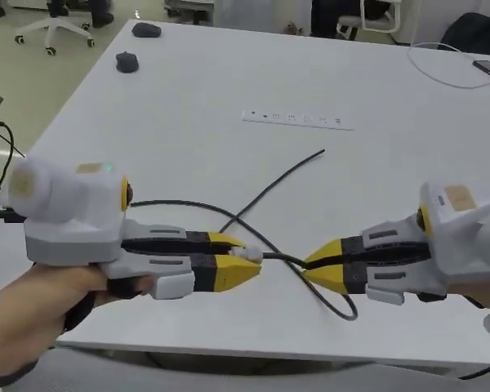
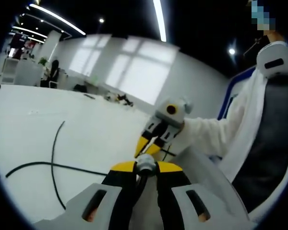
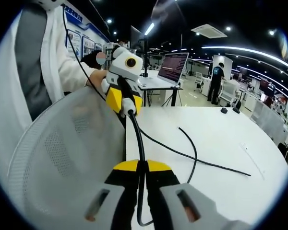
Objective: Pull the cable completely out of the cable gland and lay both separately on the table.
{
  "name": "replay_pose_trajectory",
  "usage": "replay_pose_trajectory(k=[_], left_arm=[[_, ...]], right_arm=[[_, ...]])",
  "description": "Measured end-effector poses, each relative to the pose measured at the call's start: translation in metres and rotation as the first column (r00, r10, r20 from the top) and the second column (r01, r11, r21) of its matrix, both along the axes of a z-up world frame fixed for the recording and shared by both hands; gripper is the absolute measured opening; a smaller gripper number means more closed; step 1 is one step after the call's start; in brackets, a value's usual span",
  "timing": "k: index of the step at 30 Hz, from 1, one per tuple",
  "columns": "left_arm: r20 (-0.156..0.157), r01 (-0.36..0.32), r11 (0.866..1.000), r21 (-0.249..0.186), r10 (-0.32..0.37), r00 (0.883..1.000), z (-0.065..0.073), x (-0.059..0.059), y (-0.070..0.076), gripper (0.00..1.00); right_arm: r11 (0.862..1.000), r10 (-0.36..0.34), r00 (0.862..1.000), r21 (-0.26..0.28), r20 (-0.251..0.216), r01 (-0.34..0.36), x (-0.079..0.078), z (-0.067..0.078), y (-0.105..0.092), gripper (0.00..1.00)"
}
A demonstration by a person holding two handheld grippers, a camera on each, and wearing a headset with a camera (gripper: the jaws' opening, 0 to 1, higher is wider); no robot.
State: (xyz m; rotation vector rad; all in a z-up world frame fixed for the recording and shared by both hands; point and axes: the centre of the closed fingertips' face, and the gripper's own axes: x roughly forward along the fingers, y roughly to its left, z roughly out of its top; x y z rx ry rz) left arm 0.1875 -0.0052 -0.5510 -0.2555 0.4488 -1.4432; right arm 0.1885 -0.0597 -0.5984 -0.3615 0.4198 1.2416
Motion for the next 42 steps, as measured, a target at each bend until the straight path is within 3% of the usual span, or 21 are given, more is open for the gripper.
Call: replay_pose_trajectory(k=[9,16,19,22,33,42], left_arm=[[-0.009,0.001,1.000,0.001,-0.001,1.000,-0.001,0.001,0.000,0.16],[-0.011,0.010,1.000,0.000,-0.010,1.000,-0.001,-0.001,-0.001,0.16],[-0.009,0.011,1.000,-0.008,-0.011,1.000,0.001,-0.001,-0.002,0.16],[-0.005,0.016,1.000,-0.006,-0.016,1.000,0.001,-0.003,-0.002,0.16],[0.015,0.021,1.000,-0.002,-0.021,1.000,0.002,-0.004,-0.003,0.16],[0.035,0.045,0.999,0.005,-0.045,0.998,0.000,-0.008,-0.006,0.16]], right_arm=[[0.999,-0.037,0.999,-0.016,-0.020,0.036,0.002,-0.011,-0.011,0.02],[0.999,-0.037,0.999,-0.033,-0.031,0.036,-0.001,-0.011,-0.013,0.03],[0.999,-0.030,1.000,-0.045,-0.004,0.029,-0.002,-0.003,-0.013,0.04],[0.999,-0.024,0.999,-0.032,0.023,0.024,-0.001,0.006,-0.008,0.12],[0.993,0.097,0.990,0.052,0.100,-0.103,-0.009,0.049,0.036,0.16],[0.988,0.136,0.984,0.060,0.119,-0.143,-0.012,0.054,0.049,0.11]])
